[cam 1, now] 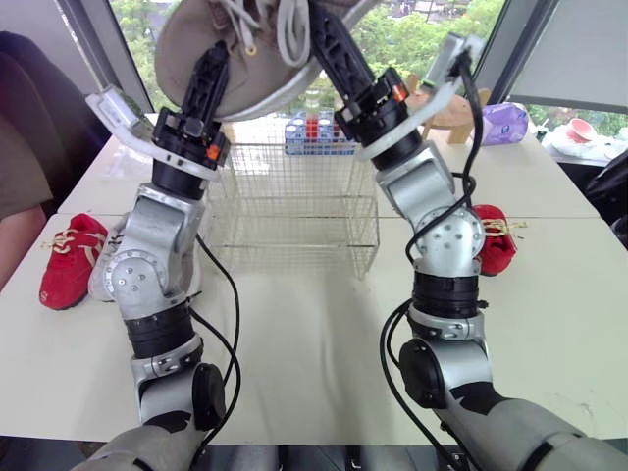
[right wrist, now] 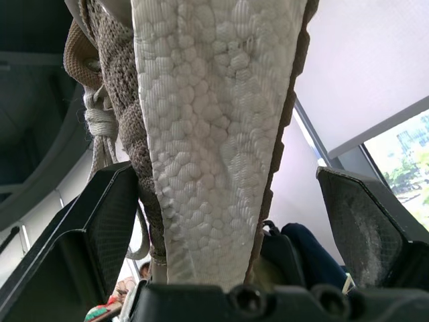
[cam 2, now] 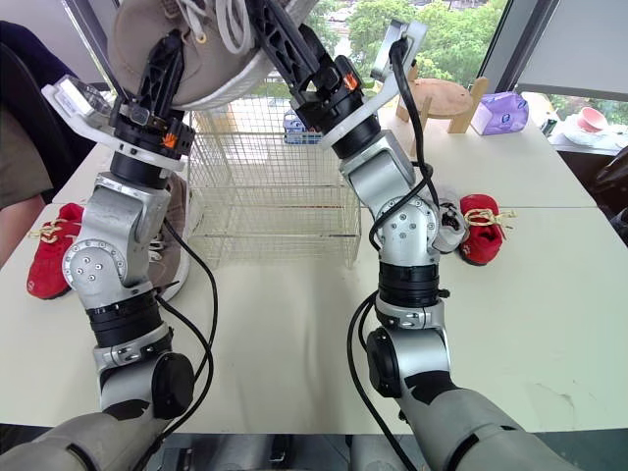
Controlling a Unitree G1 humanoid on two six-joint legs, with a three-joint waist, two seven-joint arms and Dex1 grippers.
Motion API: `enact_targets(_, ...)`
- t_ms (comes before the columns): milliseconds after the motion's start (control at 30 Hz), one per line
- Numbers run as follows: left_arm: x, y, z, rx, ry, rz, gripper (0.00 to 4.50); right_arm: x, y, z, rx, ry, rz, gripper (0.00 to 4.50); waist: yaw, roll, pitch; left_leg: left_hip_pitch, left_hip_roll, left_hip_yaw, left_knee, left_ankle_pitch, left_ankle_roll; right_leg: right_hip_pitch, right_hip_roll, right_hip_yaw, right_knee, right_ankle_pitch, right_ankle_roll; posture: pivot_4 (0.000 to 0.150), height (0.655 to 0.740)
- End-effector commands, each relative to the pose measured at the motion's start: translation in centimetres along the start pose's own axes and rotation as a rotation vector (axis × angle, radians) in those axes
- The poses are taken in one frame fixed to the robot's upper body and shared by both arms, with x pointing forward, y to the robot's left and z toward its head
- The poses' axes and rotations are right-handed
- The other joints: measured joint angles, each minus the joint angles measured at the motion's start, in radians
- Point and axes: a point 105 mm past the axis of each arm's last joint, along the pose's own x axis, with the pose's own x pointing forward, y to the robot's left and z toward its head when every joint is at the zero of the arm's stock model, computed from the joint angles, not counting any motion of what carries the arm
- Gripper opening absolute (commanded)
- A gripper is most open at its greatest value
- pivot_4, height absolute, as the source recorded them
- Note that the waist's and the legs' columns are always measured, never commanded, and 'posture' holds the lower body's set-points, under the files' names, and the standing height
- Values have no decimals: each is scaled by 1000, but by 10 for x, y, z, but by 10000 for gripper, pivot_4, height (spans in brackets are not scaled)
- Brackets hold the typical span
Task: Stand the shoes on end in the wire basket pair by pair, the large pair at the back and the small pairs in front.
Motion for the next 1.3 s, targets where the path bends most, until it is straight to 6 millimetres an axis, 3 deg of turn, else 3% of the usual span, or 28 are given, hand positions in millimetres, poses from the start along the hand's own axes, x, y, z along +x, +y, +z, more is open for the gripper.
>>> enact_targets(33,-1,-9,-8,36,53,-34,5957,8,23,16,-8,-58,87,41914,0,0,0,0,0,0,0,0,0,0,0,0,0,0,0,1500,7400)
enact_targets(133,-2,-5,-10,46,67,-21,5957,8,26,14,-7,-55,95,31941,-1,0,0,0,0,0,0,0,0,0,0,0,0,0,0,1500,7400)
enact_targets(267,-6,0,-14,70,94,5,5957,8,28,12,2,-45,110,12853,-1,0,0,0,0,0,0,0,0,0,0,0,0,0,0,1500,7400)
enact_targets(300,-7,1,-15,76,96,11,5957,8,29,12,3,-43,111,11277,0,0,0,0,0,0,0,0,0,0,0,0,0,0,0,1500,7400)
enact_targets(367,-9,3,-14,87,100,28,5957,8,28,11,5,-40,111,11031,0,0,0,0,0,0,0,0,0,0,0,0,0,0,0,1500,7400)
enact_targets(567,-23,8,-17,167,175,94,33628,10,29,19,-46,-58,116,11031,-1,0,0,0,0,0,0,0,0,0,0,0,0,0,0,1500,7400)
enact_targets(633,-38,10,-20,261,260,152,43069,14,28,40,-157,-92,134,11031,-4,0,0,0,0,0,-1,0,0,0,0,0,0,0,0,1500,7400)
enact_targets(733,-55,3,-22,336,332,193,43069,17,20,67,-291,-64,174,11031,-1,2,1,0,0,0,-2,0,0,-1,0,1,-1,0,0,1500,7400)
enact_targets(833,-70,-9,-21,412,395,228,43069,16,-6,100,-497,35,188,11031,1,1,1,0,0,0,-2,0,0,-1,0,1,-2,0,0,1500,7400)
enact_targets(933,-79,-20,-19,486,448,247,43069,19,-21,114,-647,132,214,11031,0,1,1,1,0,0,-3,0,0,1,-1,1,-3,0,-1,1500,7400)
enact_targets(1067,-86,-29,-14,518,452,270,43069,19,-40,107,-774,279,234,11031,-14,2,1,2,1,2,-4,0,0,0,-1,3,-3,0,-1,1500,7400)
enact_targets(1300,-98,-30,-9,529,395,336,43069,11,-71,67,-902,562,240,11031,-7,2,1,1,1,5,-6,0,0,-2,0,8,-3,-1,-1,1500,7400)
